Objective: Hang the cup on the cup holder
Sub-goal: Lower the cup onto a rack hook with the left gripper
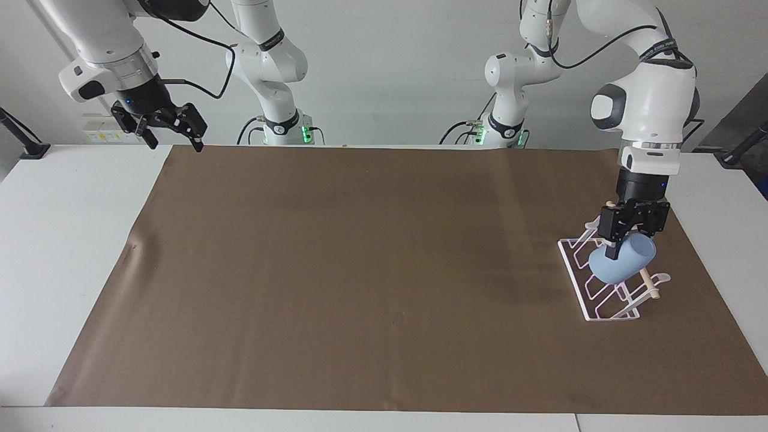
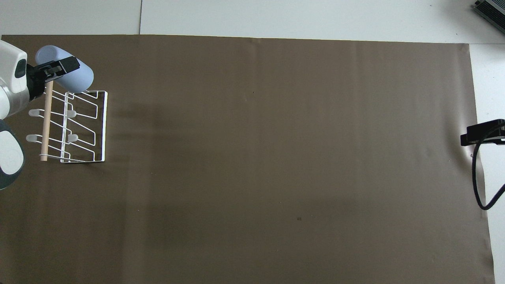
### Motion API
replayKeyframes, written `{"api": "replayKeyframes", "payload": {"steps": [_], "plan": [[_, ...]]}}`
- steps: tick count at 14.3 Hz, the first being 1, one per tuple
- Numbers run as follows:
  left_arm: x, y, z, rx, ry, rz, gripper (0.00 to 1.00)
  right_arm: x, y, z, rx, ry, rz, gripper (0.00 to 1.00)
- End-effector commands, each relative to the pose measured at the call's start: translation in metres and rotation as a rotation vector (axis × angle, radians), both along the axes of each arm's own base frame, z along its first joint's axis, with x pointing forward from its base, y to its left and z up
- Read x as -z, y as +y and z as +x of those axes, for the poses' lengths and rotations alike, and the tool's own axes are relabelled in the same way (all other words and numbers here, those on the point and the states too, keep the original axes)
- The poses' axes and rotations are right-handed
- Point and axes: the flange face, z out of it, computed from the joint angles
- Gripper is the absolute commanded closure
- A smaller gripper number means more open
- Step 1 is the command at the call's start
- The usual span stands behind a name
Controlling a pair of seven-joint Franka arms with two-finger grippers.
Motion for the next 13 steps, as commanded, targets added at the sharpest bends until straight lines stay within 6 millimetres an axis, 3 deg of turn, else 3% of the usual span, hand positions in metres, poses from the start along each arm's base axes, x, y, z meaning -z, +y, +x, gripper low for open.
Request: {"api": "replayKeyframes", "payload": {"steps": [1,5,13], "plan": [[0.007,0.023,0.016,0.007,-0.03,0.045,1.0,0.0,-0.005,-0.006,0.026,-0.006,0.015,0.0],[0.016,0.038,0.015,0.015,-0.025,0.068,1.0,0.001,0.002,-0.005,0.016,-0.002,0.014,0.0],[0.043,0.036,-0.002,0.016,-0.023,0.069,1.0,0.0,0.002,-0.007,0.015,-0.004,0.014,0.0]]}}
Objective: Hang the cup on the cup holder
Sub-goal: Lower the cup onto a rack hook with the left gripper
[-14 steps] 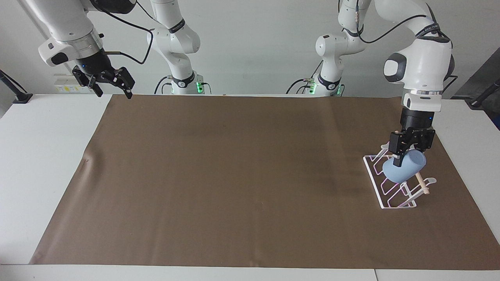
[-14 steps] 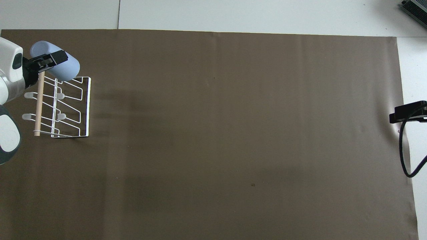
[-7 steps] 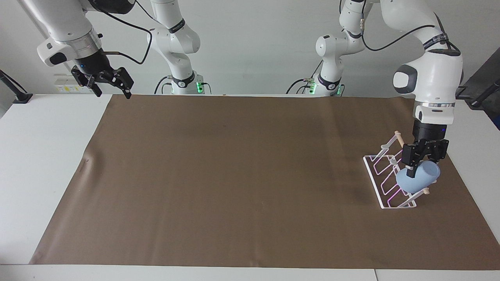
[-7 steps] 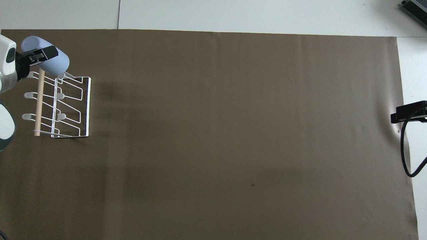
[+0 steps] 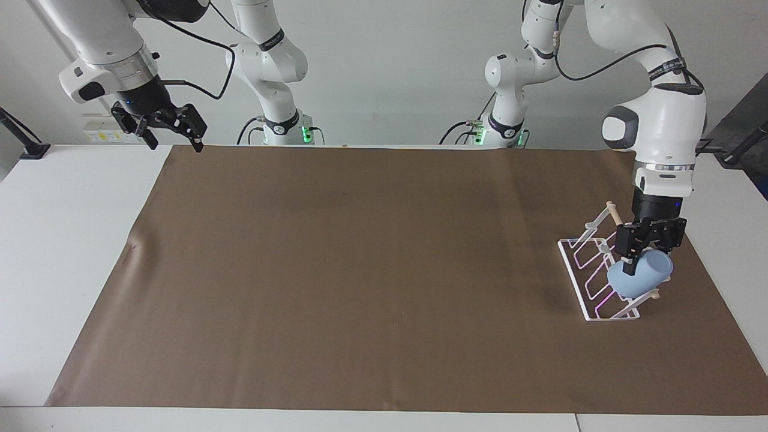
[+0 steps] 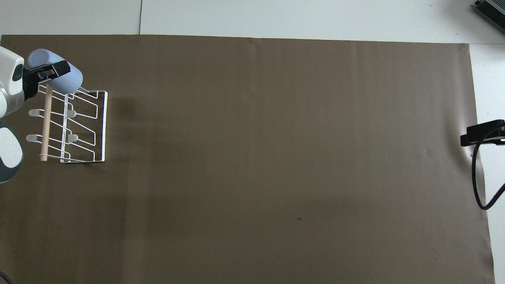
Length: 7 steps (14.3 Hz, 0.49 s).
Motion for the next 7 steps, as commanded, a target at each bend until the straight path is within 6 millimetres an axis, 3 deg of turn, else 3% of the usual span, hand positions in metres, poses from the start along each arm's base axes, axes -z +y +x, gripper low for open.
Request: {"api": "replayKeyframes", "payload": {"steps": [1,7], "plan": [[0.008,0.001,-0.011,0.008,-0.017,0.023,1.0,-0.003,0.002,-0.007,0.014,-0.009,0.015,0.0],[0.024,0.002,-0.015,0.0,-0.031,0.015,1.0,-0.018,0.0,-0.015,0.013,-0.04,0.018,0.0]]}}
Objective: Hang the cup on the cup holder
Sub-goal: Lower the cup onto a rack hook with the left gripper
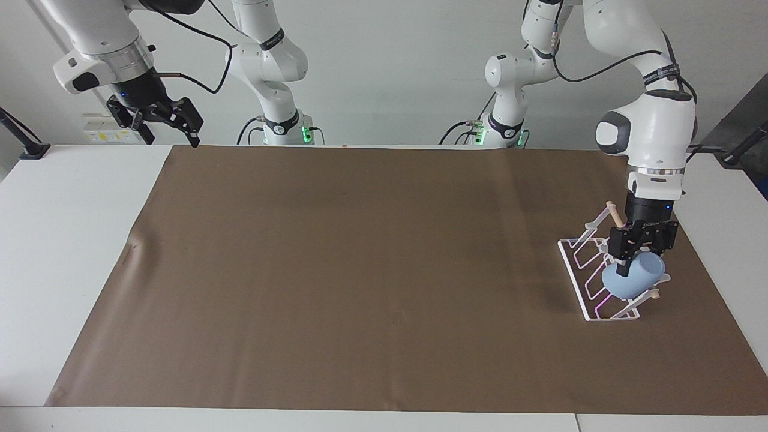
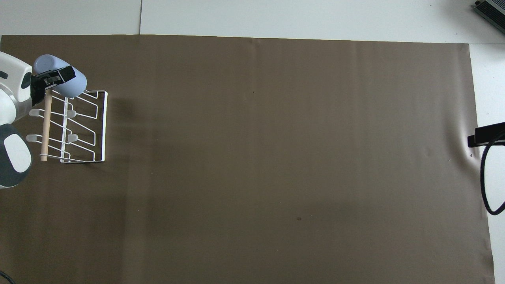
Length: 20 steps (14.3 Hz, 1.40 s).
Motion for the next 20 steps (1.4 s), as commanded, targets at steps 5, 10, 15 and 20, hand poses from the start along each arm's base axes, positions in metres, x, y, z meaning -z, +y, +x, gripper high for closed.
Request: {"api": "replayKeyframes", "payload": {"steps": [5,10,15,20], "plan": [[0.016,0.003,-0.015,-0.001,-0.027,0.015,1.0,-0.01,0.004,-0.01,0.007,-0.023,0.016,0.0],[0.037,0.009,-0.024,-0.009,-0.022,0.016,1.0,-0.01,0.004,-0.01,0.007,-0.023,0.016,0.0],[0.045,0.01,-0.028,-0.007,-0.005,0.018,1.0,-0.007,-0.001,-0.013,0.017,-0.01,0.019,0.0],[0.048,0.01,-0.03,-0.001,0.003,0.023,1.0,0.002,-0.002,-0.01,0.026,-0.017,0.015,0.0]]}}
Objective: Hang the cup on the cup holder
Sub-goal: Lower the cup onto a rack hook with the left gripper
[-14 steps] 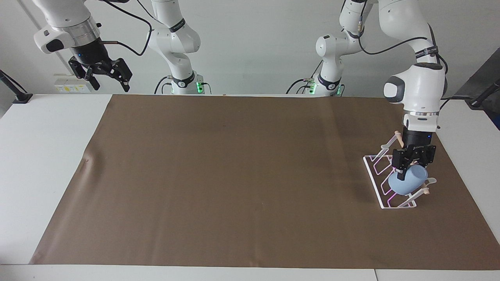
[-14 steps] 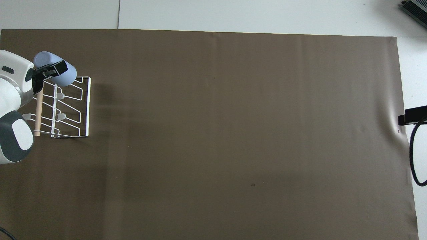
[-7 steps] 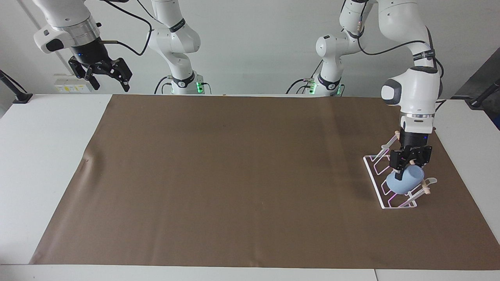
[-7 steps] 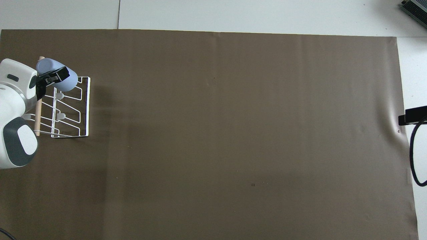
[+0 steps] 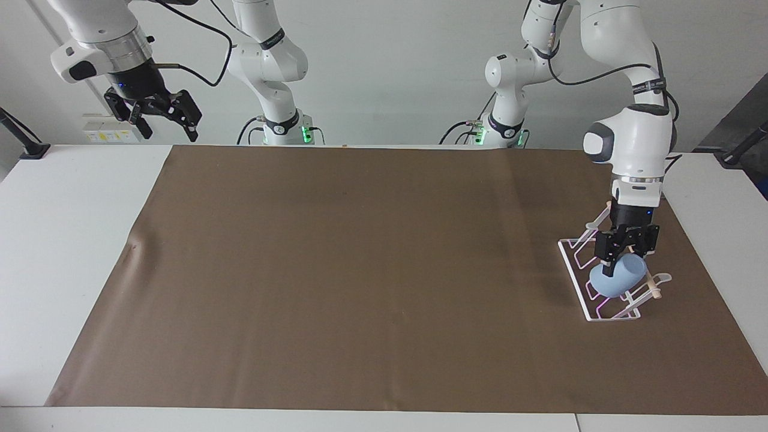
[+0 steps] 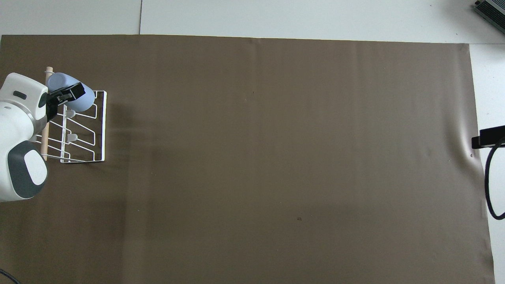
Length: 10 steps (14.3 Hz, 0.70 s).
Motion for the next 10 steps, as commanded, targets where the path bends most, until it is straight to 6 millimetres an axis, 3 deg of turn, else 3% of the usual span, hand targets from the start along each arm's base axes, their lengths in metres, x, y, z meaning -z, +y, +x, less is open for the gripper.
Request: {"api": "replayKeyframes", "payload": {"steps": [1,10], "plan": [[0.0003,0.0038,-0.0083,0.01,-0.01,0.024,1.0,0.0074,-0.0012,-0.0049,0.023,-0.004,0.016,0.0],[0.0069,0.0009,-0.0115,0.059,0.014,0.056,1.0,0.0083,-0.0011,-0.0057,0.023,0.001,0.017,0.0]]}}
